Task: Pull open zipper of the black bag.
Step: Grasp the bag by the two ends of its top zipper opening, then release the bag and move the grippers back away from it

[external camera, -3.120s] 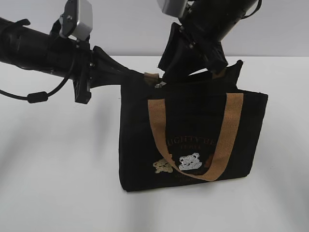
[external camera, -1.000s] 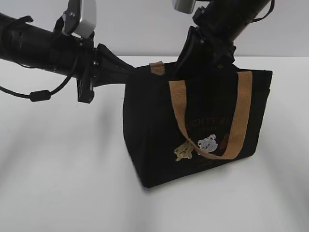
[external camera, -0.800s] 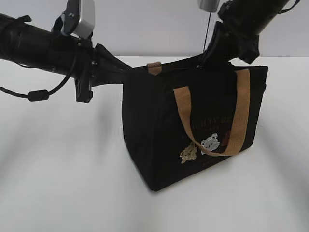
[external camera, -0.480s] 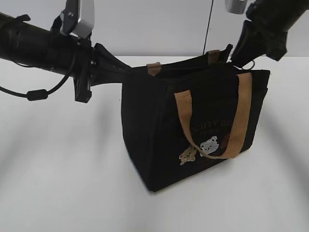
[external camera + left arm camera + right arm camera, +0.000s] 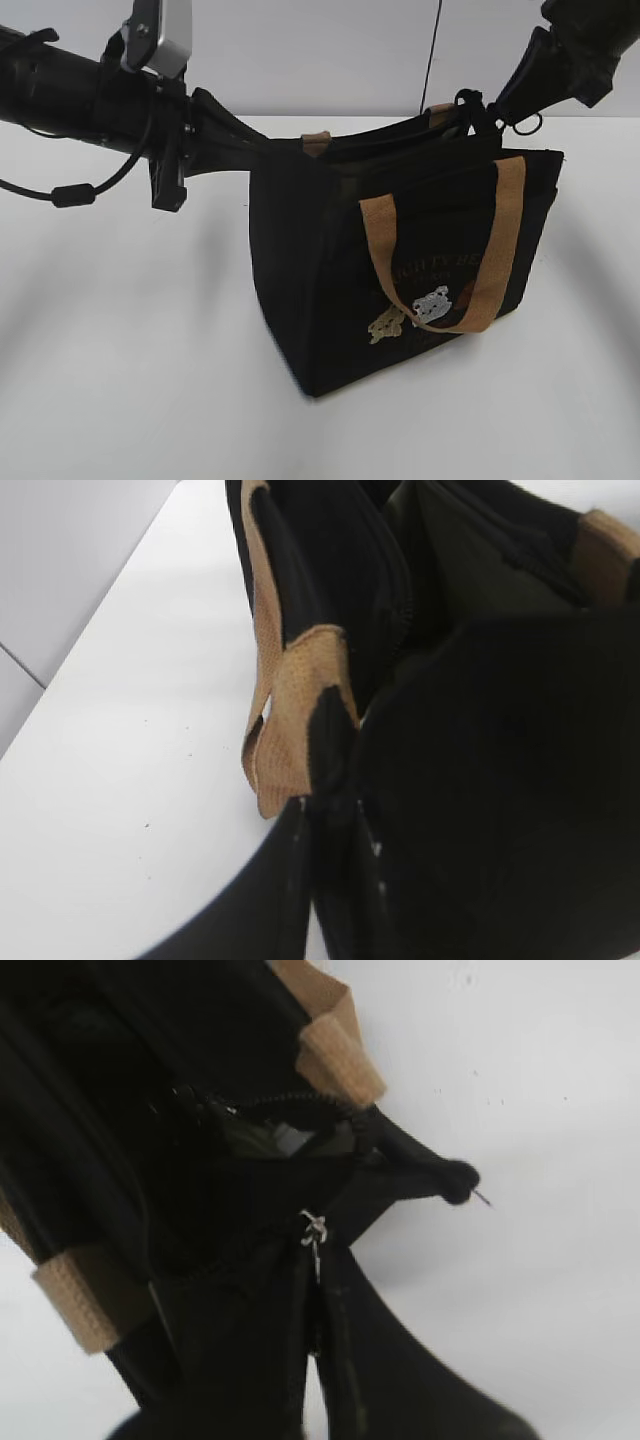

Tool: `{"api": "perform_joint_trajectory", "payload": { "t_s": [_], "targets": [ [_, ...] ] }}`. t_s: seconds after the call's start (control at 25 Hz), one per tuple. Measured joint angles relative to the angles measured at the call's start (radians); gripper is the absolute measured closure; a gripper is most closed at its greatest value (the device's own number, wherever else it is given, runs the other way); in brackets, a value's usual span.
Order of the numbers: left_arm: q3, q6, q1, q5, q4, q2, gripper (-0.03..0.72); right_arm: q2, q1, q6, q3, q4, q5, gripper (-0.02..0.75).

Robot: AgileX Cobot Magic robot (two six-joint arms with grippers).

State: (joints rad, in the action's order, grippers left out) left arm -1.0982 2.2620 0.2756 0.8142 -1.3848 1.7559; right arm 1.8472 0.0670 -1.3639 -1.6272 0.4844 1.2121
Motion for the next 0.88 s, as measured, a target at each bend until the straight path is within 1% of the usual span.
{"api": "perform_joint_trajectory", "payload": {
  "t_s": [0.04,0.08,0.12,0.2,0.28,0.36,0.4,0.48,0.56,0.6,0.68,0.72,0.76,0.84,0.88],
  "targets": [
    [0.0,-0.002,0.0,0.0,-0.001,0.0,0.629,-0.003,0.0,0.0,0.0,0.007,0.0,0.725],
    [0.0,-0.013,0.0,-0.005,-0.002,0.0,0.613,-0.008,0.0,0.002,0.0,0.009,0.0,0.689],
    [0.0,-0.034,0.0,-0.013,-0.003,0.0,0.583,-0.016,0.0,0.01,0.0,0.01,0.0,0.647],
    [0.0,-0.076,0.0,-0.023,-0.005,-0.002,0.48,-0.037,0.0,0.045,0.0,0.011,0.0,0.529],
    [0.0,-0.127,-0.003,-0.026,-0.011,-0.007,0.341,-0.067,0.0,0.091,0.0,0.013,0.0,0.455],
    [0.0,-0.182,-0.004,-0.031,-0.011,-0.026,0.253,-0.102,0.0,0.123,0.0,0.013,0.0,0.423],
    [0.0,-0.213,-0.004,-0.034,-0.011,-0.044,0.23,-0.12,0.0,0.143,0.0,0.013,0.0,0.416],
    [0.0,-0.281,-0.004,-0.056,-0.003,-0.086,0.208,-0.153,0.0,0.187,0.0,0.012,0.0,0.41],
    [0.0,-0.389,-0.004,-0.109,0.029,-0.142,0.2,-0.185,0.0,0.253,0.0,0.005,0.001,0.407],
    [0.0,-0.441,-0.004,-0.133,0.062,-0.167,0.197,-0.202,0.0,0.287,0.0,-0.007,0.001,0.406],
    [-0.002,-0.585,-0.004,-0.168,0.158,-0.229,0.196,-0.231,0.0,0.388,0.0,-0.047,0.001,0.405],
    [-0.009,-0.681,-0.004,-0.183,0.235,-0.252,0.195,-0.242,0.0,0.436,0.0,-0.074,0.001,0.405],
    [-0.019,-0.781,-0.004,-0.189,0.33,-0.277,0.197,-0.253,0.0,0.493,0.0,-0.107,0.001,0.404],
    [-0.061,-1.055,-0.004,-0.165,0.544,-0.311,0.214,-0.273,-0.001,0.598,0.0,-0.187,0.002,0.404],
    [-0.085,-1.168,-0.004,-0.137,0.666,-0.319,0.224,-0.284,-0.001,0.636,0.0,-0.238,0.002,0.404]
  ]
}}
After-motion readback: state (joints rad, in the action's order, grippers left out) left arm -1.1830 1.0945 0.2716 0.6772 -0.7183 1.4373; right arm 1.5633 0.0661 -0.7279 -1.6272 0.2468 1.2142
